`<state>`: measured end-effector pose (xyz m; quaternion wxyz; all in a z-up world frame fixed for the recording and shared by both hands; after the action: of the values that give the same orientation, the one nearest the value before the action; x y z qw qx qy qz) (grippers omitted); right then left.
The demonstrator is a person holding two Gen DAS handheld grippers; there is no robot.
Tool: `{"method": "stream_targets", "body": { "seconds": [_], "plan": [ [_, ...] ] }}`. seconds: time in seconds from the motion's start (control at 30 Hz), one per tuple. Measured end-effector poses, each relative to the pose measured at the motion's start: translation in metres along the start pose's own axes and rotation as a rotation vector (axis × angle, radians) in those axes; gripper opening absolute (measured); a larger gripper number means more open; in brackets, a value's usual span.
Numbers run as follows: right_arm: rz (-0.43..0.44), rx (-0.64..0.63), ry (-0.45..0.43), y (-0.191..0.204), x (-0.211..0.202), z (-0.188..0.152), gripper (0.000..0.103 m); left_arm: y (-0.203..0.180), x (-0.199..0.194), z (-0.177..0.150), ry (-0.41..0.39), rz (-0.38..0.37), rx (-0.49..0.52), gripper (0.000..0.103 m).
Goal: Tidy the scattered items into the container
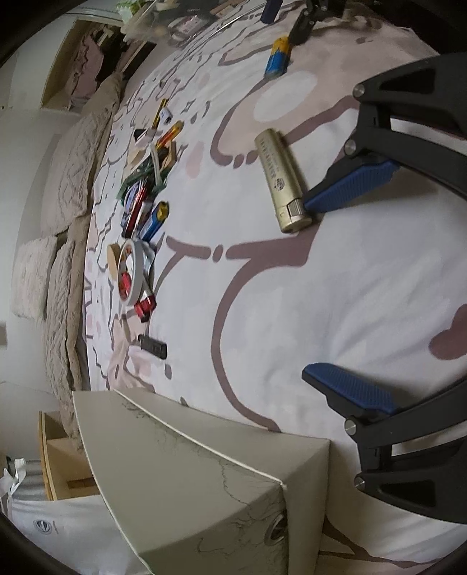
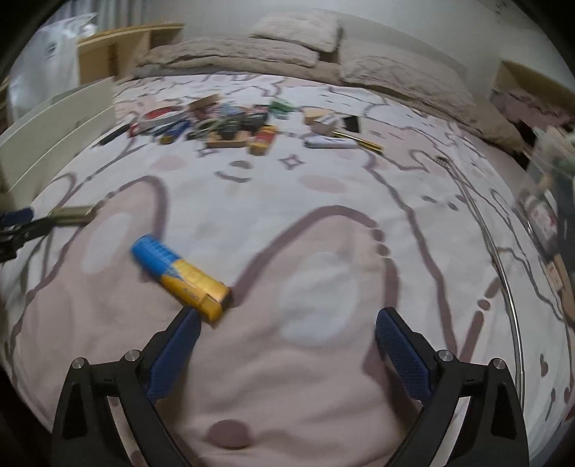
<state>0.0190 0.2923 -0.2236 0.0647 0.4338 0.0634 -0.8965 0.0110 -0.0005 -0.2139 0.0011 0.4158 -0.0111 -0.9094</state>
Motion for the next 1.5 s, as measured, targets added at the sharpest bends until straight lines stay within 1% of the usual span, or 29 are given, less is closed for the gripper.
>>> {"method": "stream_targets", "body": {
  "seconds": [0.07, 0.13, 0.17, 0.27, 0.4, 0.5, 0.67, 0.73, 0.87, 0.97, 1.13, 1.23, 1.37, 1.43, 1.5],
  "plan": [
    [0.000, 0.030, 0.001, -0.008, 0.004, 0.001, 0.099, 0.001, 0.003, 0.002, -0.003, 0.014, -0.003, 0.092],
    [-0.001, 0.063, 0.003, -0.015, 0.008, 0.003, 0.103, 0.001, 0.006, 0.004, 0.000, 0.018, -0.009, 0.095],
    [-0.005, 0.073, 0.004, -0.017, 0.010, 0.004, 0.103, 0.001, 0.007, 0.005, 0.002, 0.020, -0.012, 0.096],
    [-0.007, 0.095, 0.002, -0.022, 0.016, 0.008, 0.103, 0.001, 0.011, 0.008, 0.009, 0.027, -0.018, 0.099],
    [-0.008, 0.109, -0.004, -0.024, 0.019, 0.009, 0.103, 0.000, 0.010, 0.008, 0.013, 0.030, -0.018, 0.100],
    [-0.018, 0.101, -0.022, -0.023, 0.018, 0.007, 0.103, -0.002, 0.005, 0.004, 0.025, -0.003, -0.020, 0.100],
    [-0.019, 0.105, -0.036, -0.023, 0.019, 0.005, 0.103, -0.022, -0.003, -0.005, 0.032, -0.038, 0.026, 0.101],
    [-0.023, 0.102, -0.039, -0.023, 0.019, 0.005, 0.103, -0.031, -0.002, -0.005, 0.042, -0.058, 0.026, 0.103],
    [-0.027, 0.099, -0.044, -0.023, 0.018, 0.004, 0.103, -0.051, 0.002, 0.001, 0.055, -0.069, 0.040, 0.103],
    [-0.027, 0.098, -0.044, -0.023, 0.019, 0.004, 0.103, -0.063, 0.006, 0.005, 0.052, -0.052, 0.041, 0.103],
    [-0.029, 0.097, -0.048, -0.022, 0.018, 0.004, 0.103, -0.069, 0.016, 0.014, 0.046, -0.025, -0.015, 0.103],
    [-0.048, 0.100, -0.056, -0.020, 0.017, 0.003, 0.103, -0.069, 0.021, 0.019, 0.038, -0.011, -0.047, 0.103],
    [-0.066, 0.115, -0.051, -0.019, 0.017, 0.003, 0.103, -0.074, 0.026, 0.019, 0.030, 0.018, -0.019, 0.103],
    [-0.050, 0.118, -0.048, -0.021, 0.016, 0.003, 0.103, -0.075, 0.026, 0.018, 0.029, 0.030, -0.006, 0.103],
    [-0.015, 0.102, -0.037, -0.021, 0.015, 0.002, 0.103, -0.076, 0.026, 0.018, 0.031, 0.032, -0.001, 0.103]
  ]
}}
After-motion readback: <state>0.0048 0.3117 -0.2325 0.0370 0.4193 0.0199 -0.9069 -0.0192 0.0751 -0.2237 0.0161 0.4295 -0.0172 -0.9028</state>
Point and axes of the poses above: each gripper's, at about its wrist camera, not at the fingertips, and x roughly the way its jaws point, y to its left, z to its top, the point moved 1 cm from there along x, roughly the way its jaws point, and after that the axes turned 3 degrees about z, right-handed, at the moved point
